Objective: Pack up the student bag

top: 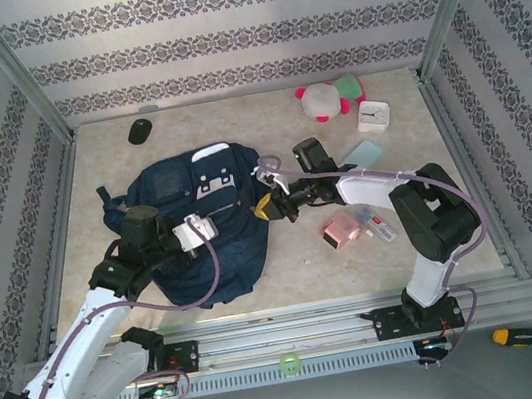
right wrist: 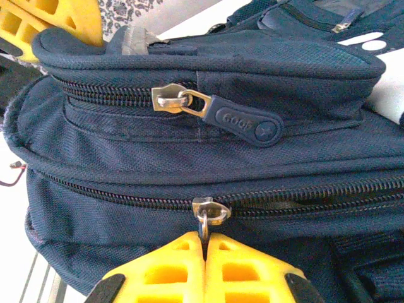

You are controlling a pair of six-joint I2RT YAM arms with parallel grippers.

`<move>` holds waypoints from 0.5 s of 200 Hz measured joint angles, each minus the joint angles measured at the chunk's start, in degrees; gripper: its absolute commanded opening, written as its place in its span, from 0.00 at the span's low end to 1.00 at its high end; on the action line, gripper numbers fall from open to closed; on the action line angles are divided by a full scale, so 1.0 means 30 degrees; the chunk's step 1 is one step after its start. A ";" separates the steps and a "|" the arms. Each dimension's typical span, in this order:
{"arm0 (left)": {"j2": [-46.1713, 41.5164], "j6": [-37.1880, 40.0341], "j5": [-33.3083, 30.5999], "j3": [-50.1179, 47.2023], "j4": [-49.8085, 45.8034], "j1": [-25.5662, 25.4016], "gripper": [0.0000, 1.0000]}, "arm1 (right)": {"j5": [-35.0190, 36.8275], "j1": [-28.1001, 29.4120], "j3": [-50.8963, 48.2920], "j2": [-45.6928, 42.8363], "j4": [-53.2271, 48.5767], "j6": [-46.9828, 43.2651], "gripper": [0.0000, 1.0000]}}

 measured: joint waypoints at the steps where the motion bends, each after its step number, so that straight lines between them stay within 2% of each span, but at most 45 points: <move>1: 0.0000 0.0000 -0.0007 0.0000 0.0007 0.0000 0.00 | 0.0036 0.0007 -0.0044 -0.0051 0.0044 0.0066 0.00; 34: 0.0277 -0.0335 -0.0277 0.0000 0.0423 -0.0015 0.00 | 0.0612 0.0197 -0.0729 -0.1122 0.0481 0.0801 0.00; 100: 0.1078 -0.1676 -0.0918 0.0000 0.1719 -0.0073 0.00 | 0.1741 0.1872 -0.1239 -0.2754 0.0889 0.2346 0.00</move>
